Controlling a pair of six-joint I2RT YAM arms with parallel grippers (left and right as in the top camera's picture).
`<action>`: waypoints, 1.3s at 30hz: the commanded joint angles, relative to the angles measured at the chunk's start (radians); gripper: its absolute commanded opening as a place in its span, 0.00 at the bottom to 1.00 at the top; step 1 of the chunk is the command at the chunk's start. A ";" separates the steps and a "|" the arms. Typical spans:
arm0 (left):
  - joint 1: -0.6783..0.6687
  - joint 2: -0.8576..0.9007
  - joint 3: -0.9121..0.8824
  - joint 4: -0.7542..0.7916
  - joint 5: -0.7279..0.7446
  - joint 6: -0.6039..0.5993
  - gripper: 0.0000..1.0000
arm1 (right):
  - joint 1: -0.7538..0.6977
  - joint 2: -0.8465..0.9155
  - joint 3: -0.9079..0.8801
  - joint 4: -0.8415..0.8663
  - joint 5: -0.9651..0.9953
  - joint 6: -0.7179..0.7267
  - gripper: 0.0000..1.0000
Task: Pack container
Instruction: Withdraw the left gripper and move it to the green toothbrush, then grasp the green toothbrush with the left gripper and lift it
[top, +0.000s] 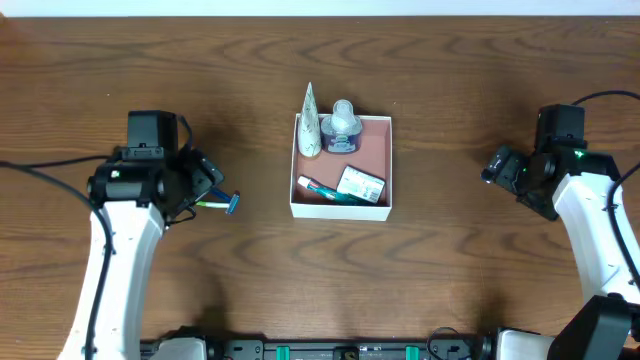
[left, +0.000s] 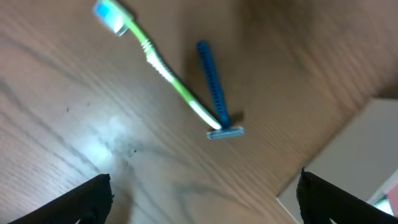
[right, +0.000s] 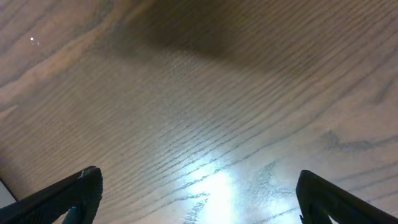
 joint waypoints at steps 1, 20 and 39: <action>0.030 0.058 -0.026 -0.002 -0.015 -0.136 0.95 | -0.008 0.000 0.011 -0.001 0.004 -0.014 0.99; 0.098 0.360 -0.035 0.041 0.104 -0.277 0.92 | -0.008 0.000 0.011 -0.002 0.003 -0.014 0.99; 0.180 0.478 -0.035 0.073 0.155 -0.254 0.92 | -0.008 0.000 0.011 -0.001 0.003 -0.014 0.99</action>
